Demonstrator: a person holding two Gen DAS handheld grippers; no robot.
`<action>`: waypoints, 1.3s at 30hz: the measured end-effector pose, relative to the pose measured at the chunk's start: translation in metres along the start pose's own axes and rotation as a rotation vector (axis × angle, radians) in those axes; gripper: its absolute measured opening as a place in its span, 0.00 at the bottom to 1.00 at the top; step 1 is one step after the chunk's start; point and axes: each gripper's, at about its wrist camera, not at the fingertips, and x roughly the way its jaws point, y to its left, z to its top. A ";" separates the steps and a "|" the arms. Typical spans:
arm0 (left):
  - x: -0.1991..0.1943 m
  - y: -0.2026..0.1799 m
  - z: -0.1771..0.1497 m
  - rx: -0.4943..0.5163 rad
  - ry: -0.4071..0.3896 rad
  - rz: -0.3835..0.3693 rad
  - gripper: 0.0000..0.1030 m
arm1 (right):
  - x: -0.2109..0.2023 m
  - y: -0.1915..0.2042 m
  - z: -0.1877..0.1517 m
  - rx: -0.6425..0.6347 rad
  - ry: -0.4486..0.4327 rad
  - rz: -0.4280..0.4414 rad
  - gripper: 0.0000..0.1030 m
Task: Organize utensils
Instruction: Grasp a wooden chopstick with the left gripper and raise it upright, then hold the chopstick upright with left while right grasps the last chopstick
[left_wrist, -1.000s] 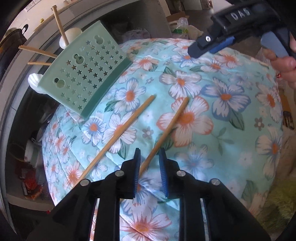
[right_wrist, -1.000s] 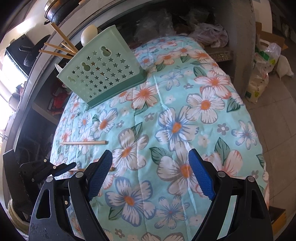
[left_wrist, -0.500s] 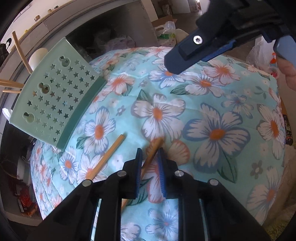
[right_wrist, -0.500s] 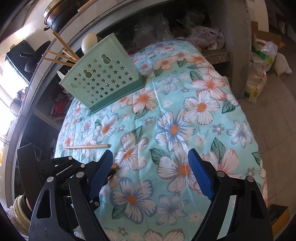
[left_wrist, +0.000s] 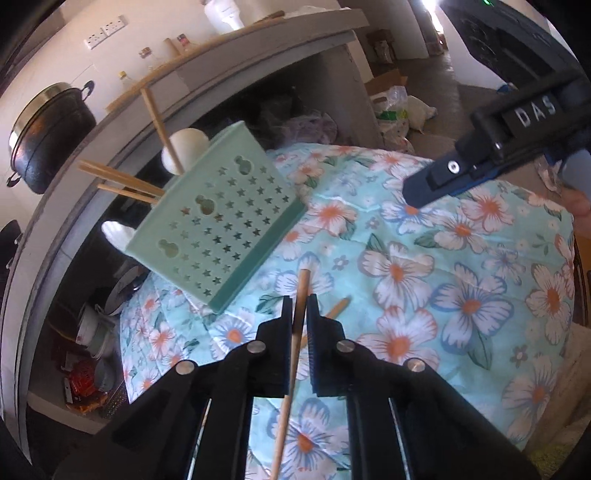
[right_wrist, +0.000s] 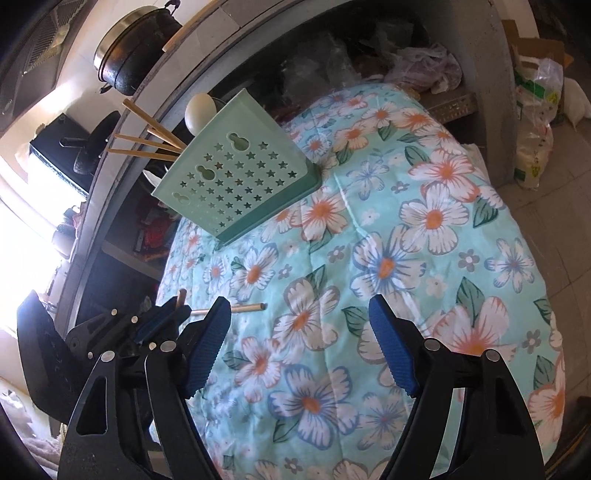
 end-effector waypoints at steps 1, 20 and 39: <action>-0.003 0.006 0.000 -0.024 -0.004 0.003 0.05 | 0.001 0.003 0.001 0.004 0.004 0.018 0.70; -0.055 0.124 -0.030 -0.529 -0.131 0.138 0.05 | 0.083 0.049 -0.025 0.151 0.294 0.317 0.50; -0.048 0.127 -0.041 -0.559 -0.102 0.119 0.05 | 0.131 0.015 -0.021 0.458 0.232 0.259 0.31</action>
